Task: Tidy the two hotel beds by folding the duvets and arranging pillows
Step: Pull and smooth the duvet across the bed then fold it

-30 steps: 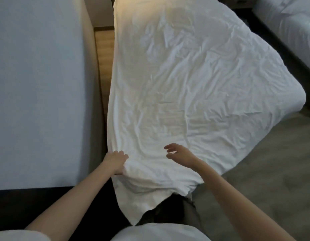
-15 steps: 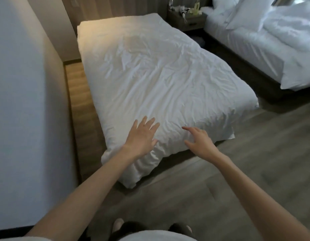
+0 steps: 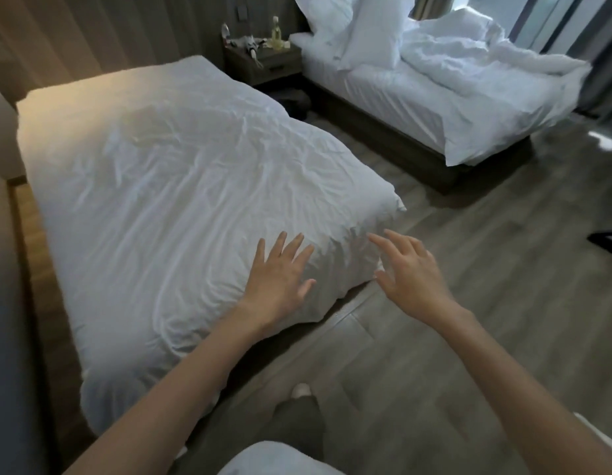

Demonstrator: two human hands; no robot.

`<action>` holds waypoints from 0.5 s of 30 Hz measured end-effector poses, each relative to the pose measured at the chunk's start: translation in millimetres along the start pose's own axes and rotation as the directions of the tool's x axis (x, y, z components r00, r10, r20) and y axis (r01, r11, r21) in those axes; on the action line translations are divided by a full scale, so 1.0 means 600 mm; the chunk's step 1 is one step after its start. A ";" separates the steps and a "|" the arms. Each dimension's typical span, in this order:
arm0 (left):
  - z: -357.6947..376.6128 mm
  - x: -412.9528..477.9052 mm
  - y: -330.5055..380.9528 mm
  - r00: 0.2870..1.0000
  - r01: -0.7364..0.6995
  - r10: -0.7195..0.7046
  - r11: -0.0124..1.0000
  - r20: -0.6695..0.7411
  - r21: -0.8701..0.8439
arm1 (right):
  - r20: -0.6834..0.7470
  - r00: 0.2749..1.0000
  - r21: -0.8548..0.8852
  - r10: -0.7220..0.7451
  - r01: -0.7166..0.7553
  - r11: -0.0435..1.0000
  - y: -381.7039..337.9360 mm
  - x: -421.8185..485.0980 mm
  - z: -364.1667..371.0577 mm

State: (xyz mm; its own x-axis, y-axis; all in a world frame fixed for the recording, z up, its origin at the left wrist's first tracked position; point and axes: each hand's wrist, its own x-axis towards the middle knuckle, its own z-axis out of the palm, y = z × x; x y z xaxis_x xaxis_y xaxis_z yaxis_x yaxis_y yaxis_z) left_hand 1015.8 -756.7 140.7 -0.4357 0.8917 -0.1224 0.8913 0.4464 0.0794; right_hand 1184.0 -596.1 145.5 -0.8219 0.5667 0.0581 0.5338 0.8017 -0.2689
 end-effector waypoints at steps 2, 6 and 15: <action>-0.005 0.058 0.029 1.000 -0.019 0.019 1.000 -0.004 0.019 | -0.028 1.000 -0.030 -0.010 0.009 1.000 0.052 0.025 -0.007; -0.010 0.202 0.080 0.998 -0.053 0.054 0.998 -0.018 0.036 | -0.093 0.996 -0.063 -0.010 0.004 0.998 0.167 0.098 -0.016; -0.065 0.560 0.209 0.991 -0.115 0.115 0.993 -0.070 0.012 | -0.123 0.989 -0.012 0.079 -0.081 0.997 0.423 0.322 -0.088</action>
State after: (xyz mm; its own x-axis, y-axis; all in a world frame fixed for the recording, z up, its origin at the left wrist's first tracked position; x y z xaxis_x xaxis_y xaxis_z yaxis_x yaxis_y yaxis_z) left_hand 976.2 -398.1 147.8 -0.3376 0.9403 -0.0425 0.9369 0.3400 0.0815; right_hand 1171.4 -273.3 139.5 -0.7468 0.6469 0.1544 0.6006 0.7557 -0.2612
